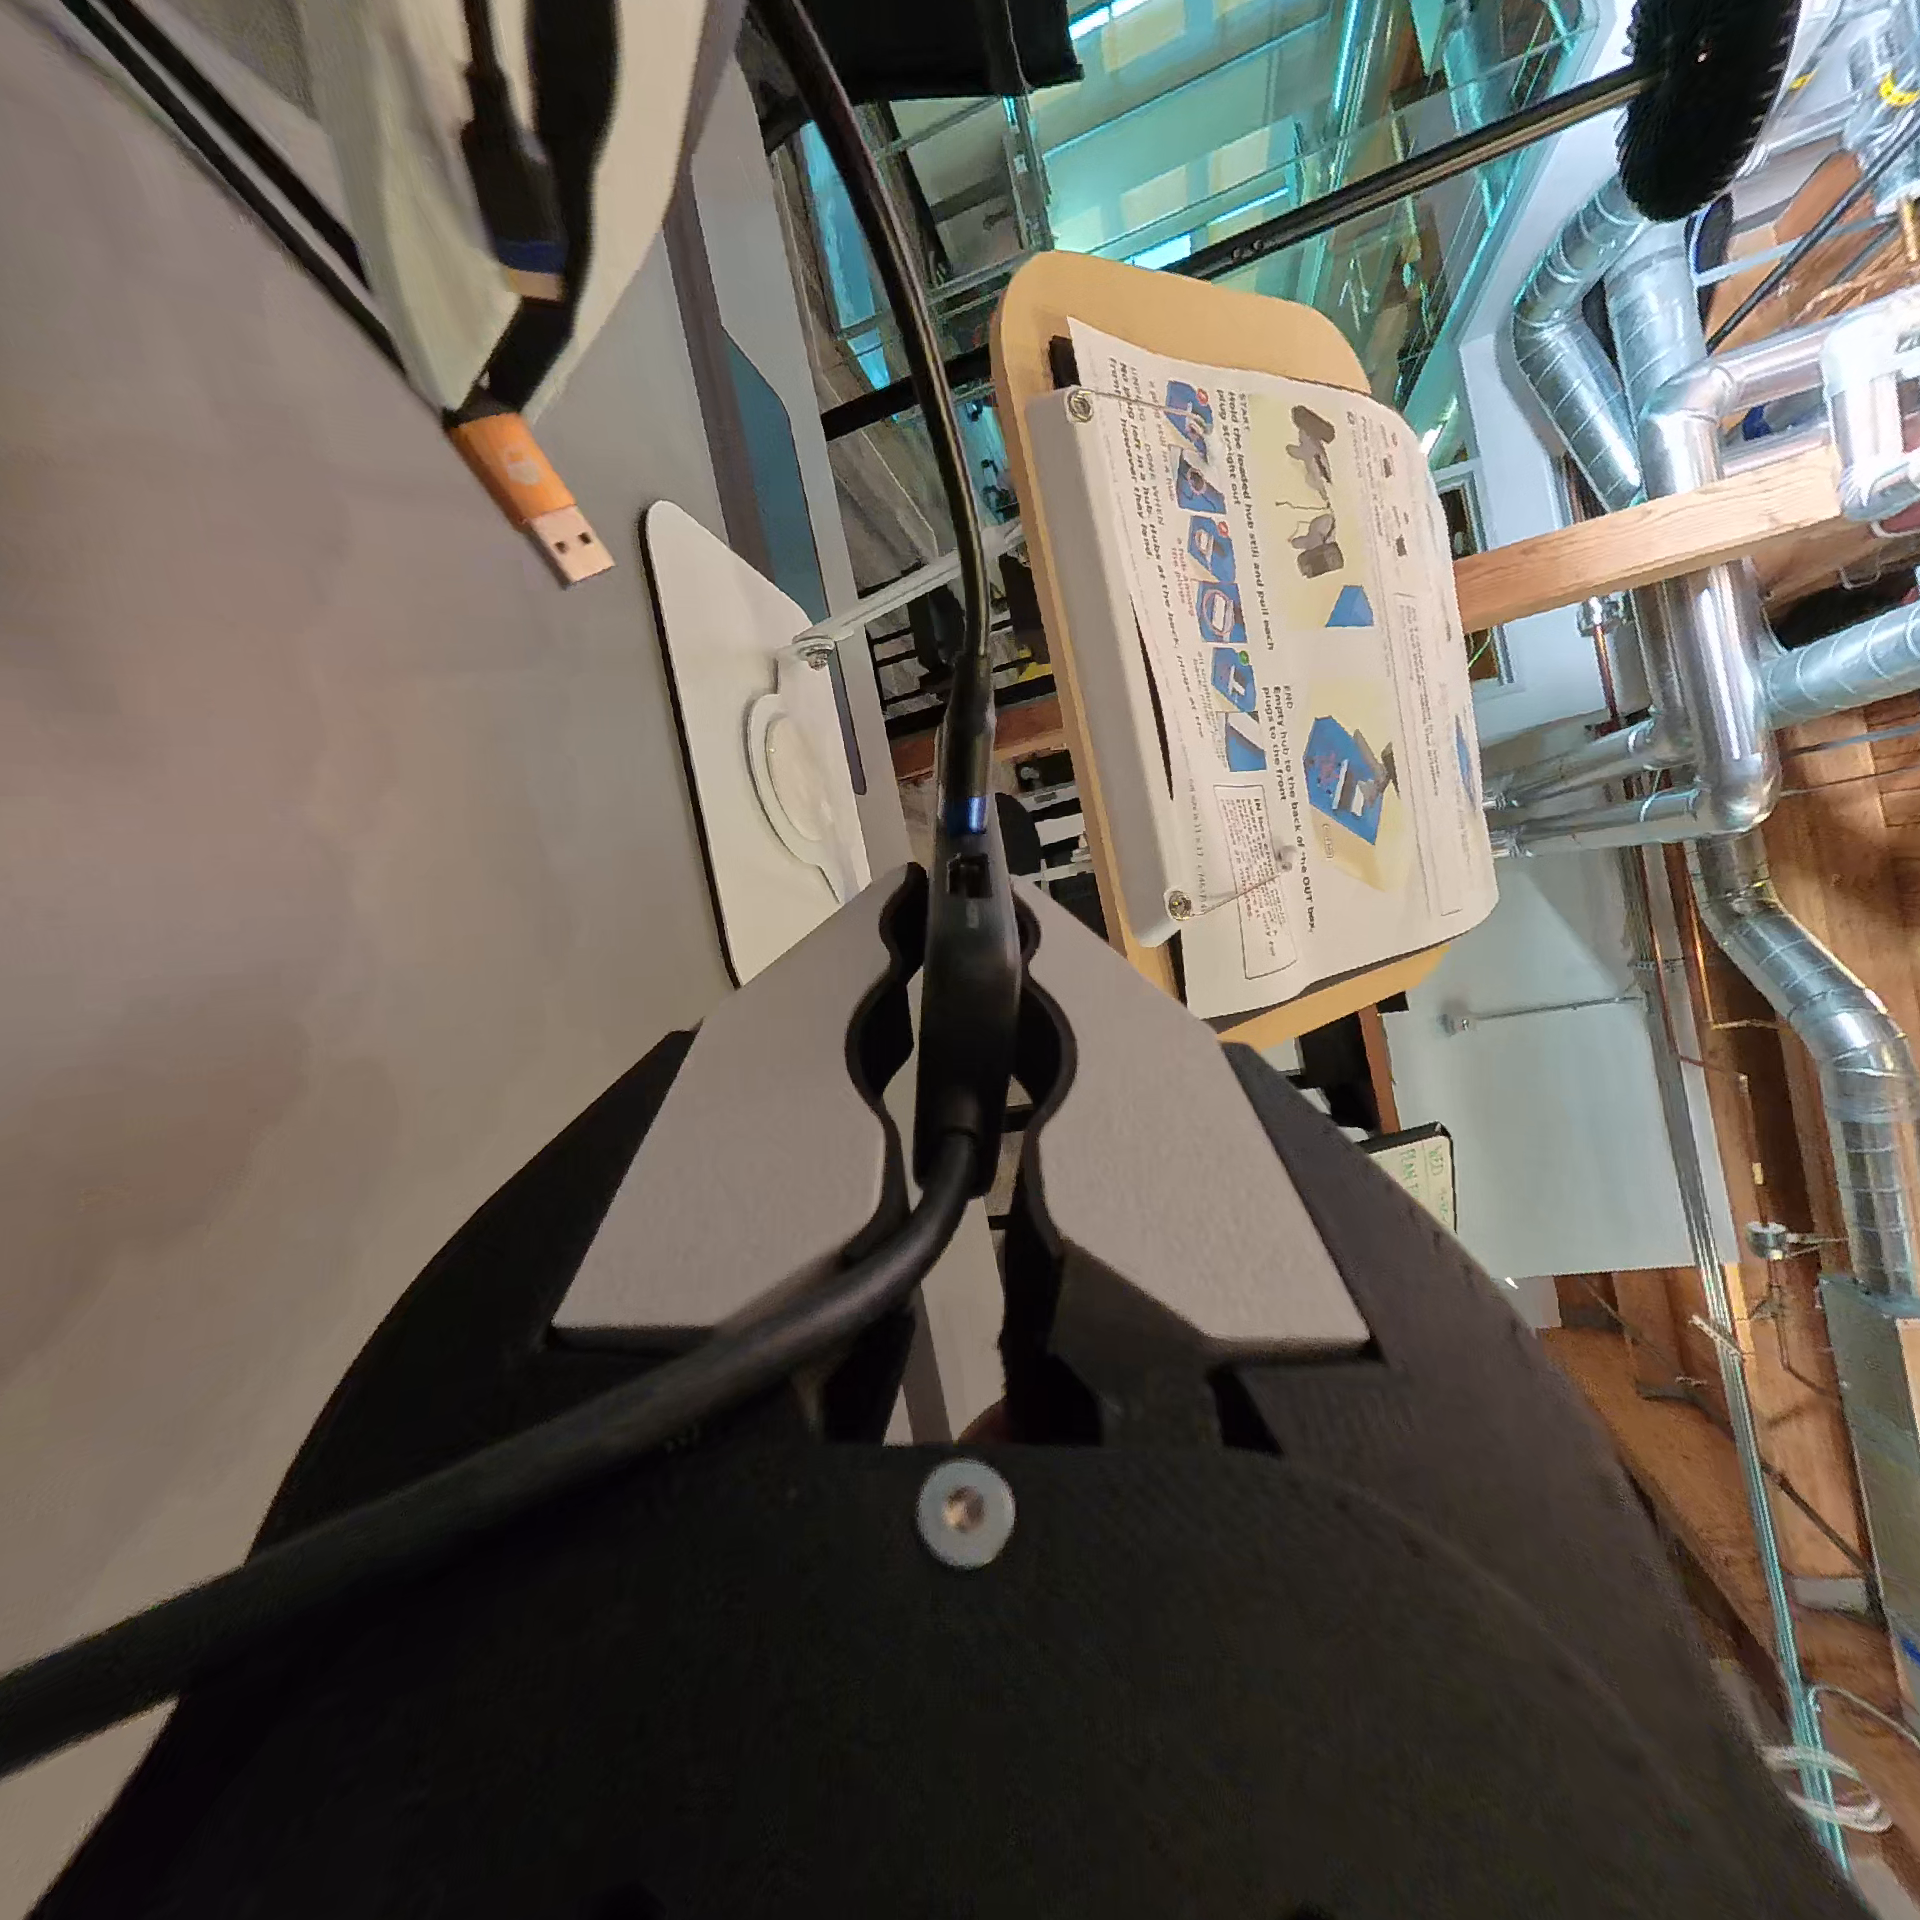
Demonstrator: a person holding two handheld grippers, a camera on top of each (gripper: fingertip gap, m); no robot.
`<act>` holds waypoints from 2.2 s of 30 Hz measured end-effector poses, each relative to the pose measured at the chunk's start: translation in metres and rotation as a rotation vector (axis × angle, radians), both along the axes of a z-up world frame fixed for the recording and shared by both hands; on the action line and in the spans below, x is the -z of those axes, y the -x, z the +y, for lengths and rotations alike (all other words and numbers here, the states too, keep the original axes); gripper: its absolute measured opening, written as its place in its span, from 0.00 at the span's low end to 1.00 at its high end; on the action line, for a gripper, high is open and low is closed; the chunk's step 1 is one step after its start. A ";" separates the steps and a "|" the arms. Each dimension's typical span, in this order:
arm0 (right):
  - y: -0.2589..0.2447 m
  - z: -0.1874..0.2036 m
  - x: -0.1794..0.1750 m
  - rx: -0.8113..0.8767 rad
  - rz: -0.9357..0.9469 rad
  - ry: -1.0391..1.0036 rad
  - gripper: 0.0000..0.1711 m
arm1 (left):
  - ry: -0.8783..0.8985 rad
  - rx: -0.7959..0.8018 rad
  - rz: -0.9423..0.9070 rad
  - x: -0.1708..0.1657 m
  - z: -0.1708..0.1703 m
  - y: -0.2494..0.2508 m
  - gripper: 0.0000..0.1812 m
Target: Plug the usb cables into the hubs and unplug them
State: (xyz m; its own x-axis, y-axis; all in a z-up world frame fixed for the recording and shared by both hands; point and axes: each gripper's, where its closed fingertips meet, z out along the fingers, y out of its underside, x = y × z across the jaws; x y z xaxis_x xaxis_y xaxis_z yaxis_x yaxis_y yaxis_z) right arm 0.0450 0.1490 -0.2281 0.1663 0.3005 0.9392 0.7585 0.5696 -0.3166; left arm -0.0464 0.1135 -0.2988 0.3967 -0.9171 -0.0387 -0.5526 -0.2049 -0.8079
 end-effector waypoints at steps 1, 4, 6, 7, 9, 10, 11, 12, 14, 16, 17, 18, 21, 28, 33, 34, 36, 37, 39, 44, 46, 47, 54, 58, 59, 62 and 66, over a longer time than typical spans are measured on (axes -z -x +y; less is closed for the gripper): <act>0.000 -0.001 0.002 -0.004 -0.007 0.001 0.06 | 0.023 0.002 -0.008 -0.002 0.000 0.000 0.06; -0.001 0.000 0.004 -0.004 -0.006 0.006 0.06 | 0.104 0.023 0.014 0.009 -0.004 0.002 0.06; -0.004 0.001 0.004 0.001 0.000 0.011 0.06 | 0.098 0.041 0.079 0.024 -0.007 0.003 0.06; -0.005 0.002 0.003 0.005 0.004 0.011 0.06 | 0.092 0.047 0.106 0.032 -0.009 0.003 0.06; -0.007 0.002 0.005 0.007 0.002 0.017 0.06 | 0.038 0.077 0.189 0.046 -0.013 0.001 0.06; -0.007 0.002 0.007 0.007 0.002 0.019 0.06 | 0.016 0.087 0.226 0.053 -0.013 0.000 0.06; -0.007 0.002 0.008 0.007 0.002 0.024 0.06 | -0.006 0.098 0.253 0.059 -0.014 0.000 0.06; -0.007 0.001 0.009 0.006 0.002 0.028 0.06 | 0.005 0.109 0.253 0.064 -0.016 -0.002 0.06; -0.008 0.001 0.009 0.008 0.003 0.029 0.06 | -0.021 0.112 0.269 0.070 -0.015 -0.003 0.07; -0.010 0.002 0.009 0.010 0.008 0.030 0.06 | -0.077 0.121 0.279 0.069 -0.014 -0.005 0.07; -0.010 0.002 0.009 0.011 0.008 0.031 0.06 | -0.114 0.122 0.296 0.070 -0.012 -0.004 0.08; -0.010 0.002 0.009 0.011 0.006 0.030 0.06 | -0.151 0.130 0.300 0.069 -0.012 -0.006 0.11; -0.010 0.002 0.011 0.010 0.002 0.031 0.06 | -0.286 0.147 0.319 0.065 -0.011 -0.008 0.15; -0.008 0.001 0.011 0.006 0.008 0.034 0.06 | -0.401 0.177 0.379 0.067 -0.003 -0.008 0.08; -0.007 0.001 0.011 0.001 0.012 0.038 0.06 | -0.352 0.163 0.362 0.067 0.000 -0.008 0.08; -0.007 0.001 0.011 0.001 0.011 0.039 0.06 | -0.341 0.151 0.357 0.067 0.001 -0.008 0.07; -0.008 0.002 0.012 0.002 0.013 0.041 0.06 | -0.294 0.131 0.336 0.066 0.002 -0.006 0.07; -0.008 0.002 0.011 0.003 0.014 0.040 0.06 | -0.275 0.119 0.321 0.065 0.003 -0.005 0.07; -0.008 0.002 0.011 0.003 0.015 0.040 0.06 | -0.210 0.088 0.240 0.055 0.003 -0.006 0.00; -0.008 0.003 0.013 0.002 0.007 0.042 0.06 | -0.145 0.079 0.226 0.054 0.003 0.001 0.00; -0.008 0.002 0.013 0.001 0.004 0.040 0.06 | -0.131 0.091 0.226 0.053 -0.003 0.001 0.03; -0.007 0.002 0.013 -0.001 0.005 0.041 0.06 | -0.119 0.091 0.223 0.052 -0.004 0.000 0.06; -0.006 0.002 0.014 -0.004 0.006 0.051 0.06 | 0.025 0.105 0.277 0.071 -0.010 -0.003 0.13; -0.006 0.003 0.016 -0.007 0.011 0.058 0.06 | 0.047 0.107 0.270 0.072 -0.011 -0.009 0.07; -0.006 0.003 0.016 -0.009 0.012 0.058 0.06 | 0.046 0.106 0.271 0.072 -0.010 -0.009 0.07; -0.005 0.002 0.015 -0.011 0.014 0.050 0.06 | 0.070 0.096 0.250 0.070 -0.012 -0.009 0.06; -0.006 0.001 0.011 -0.013 0.021 0.020 0.06 | 0.150 0.058 0.130 0.048 -0.011 -0.007 0.06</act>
